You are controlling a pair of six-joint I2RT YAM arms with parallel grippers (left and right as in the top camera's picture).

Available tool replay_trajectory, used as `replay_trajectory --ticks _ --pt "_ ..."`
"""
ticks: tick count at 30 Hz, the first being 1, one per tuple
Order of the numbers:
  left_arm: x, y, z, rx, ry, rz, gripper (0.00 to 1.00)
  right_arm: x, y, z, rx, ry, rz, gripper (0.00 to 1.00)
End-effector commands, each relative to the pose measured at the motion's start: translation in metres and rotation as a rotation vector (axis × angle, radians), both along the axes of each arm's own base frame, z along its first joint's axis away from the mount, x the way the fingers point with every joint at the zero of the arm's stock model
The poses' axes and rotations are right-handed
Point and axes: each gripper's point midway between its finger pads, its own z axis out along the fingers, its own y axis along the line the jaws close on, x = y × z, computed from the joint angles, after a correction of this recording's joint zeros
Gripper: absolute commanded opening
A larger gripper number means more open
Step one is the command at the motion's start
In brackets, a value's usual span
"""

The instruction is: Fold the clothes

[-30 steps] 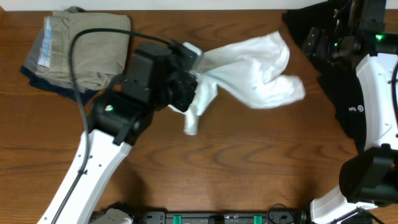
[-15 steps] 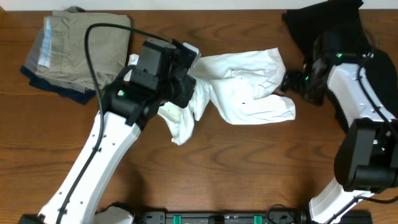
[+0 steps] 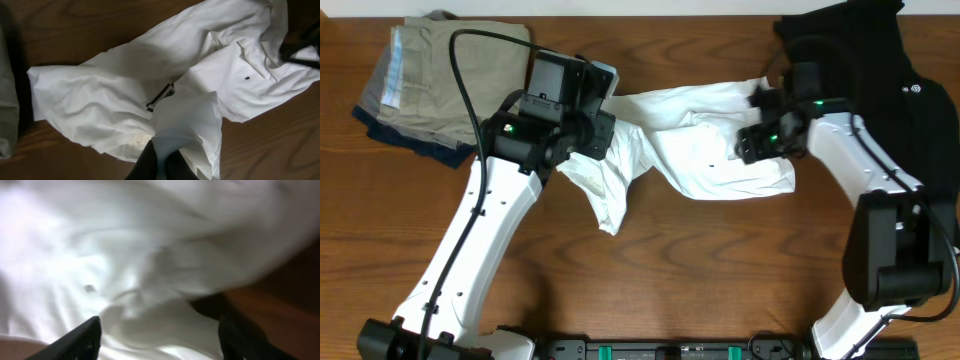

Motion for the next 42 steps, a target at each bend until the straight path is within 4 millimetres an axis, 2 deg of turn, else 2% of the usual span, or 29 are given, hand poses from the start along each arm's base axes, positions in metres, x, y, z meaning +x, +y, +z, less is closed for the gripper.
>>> replay_trajectory --ticks 1,12,18,22,24,27,31,33,35,38,42 --pt "0.004 0.006 0.001 0.016 -0.008 0.010 0.06 -0.005 0.025 0.004 -0.051 -0.072 0.273 0.70" --pt "0.004 0.007 0.001 0.016 -0.009 0.011 0.06 -0.015 0.028 -0.001 -0.110 -0.068 0.406 0.55" --pt "0.005 0.007 0.001 0.019 -0.011 0.008 0.06 -0.033 0.024 -0.011 -0.117 -0.008 0.443 0.40" --pt "0.005 0.007 0.001 0.019 -0.011 0.008 0.06 -0.046 0.021 -0.020 -0.119 0.033 0.458 0.39" --pt "0.005 0.007 0.001 0.018 -0.011 0.008 0.06 -0.046 0.020 -0.022 -0.120 0.028 0.460 0.30" --pt "0.005 0.007 0.001 0.018 -0.011 0.008 0.06 -0.038 0.018 -0.022 -0.117 0.005 0.430 0.04" --pt "0.005 0.008 0.001 0.023 -0.013 0.011 0.06 -0.015 0.005 -0.017 -0.137 -0.042 0.278 0.01" --pt "0.006 0.011 0.000 0.038 -0.017 0.023 0.06 -0.006 -0.002 -0.009 -0.143 -0.055 0.203 0.01" --pt "0.008 0.015 0.001 0.055 -0.026 0.038 0.06 0.007 -0.011 0.008 -0.140 -0.080 0.109 0.01" --pt "0.011 0.020 0.005 0.058 -0.042 0.055 0.06 0.028 -0.027 0.047 -0.114 -0.141 -0.022 0.01" --pt "0.014 0.032 0.010 0.053 -0.058 0.088 0.06 0.050 -0.060 0.102 -0.076 -0.237 -0.188 0.01"
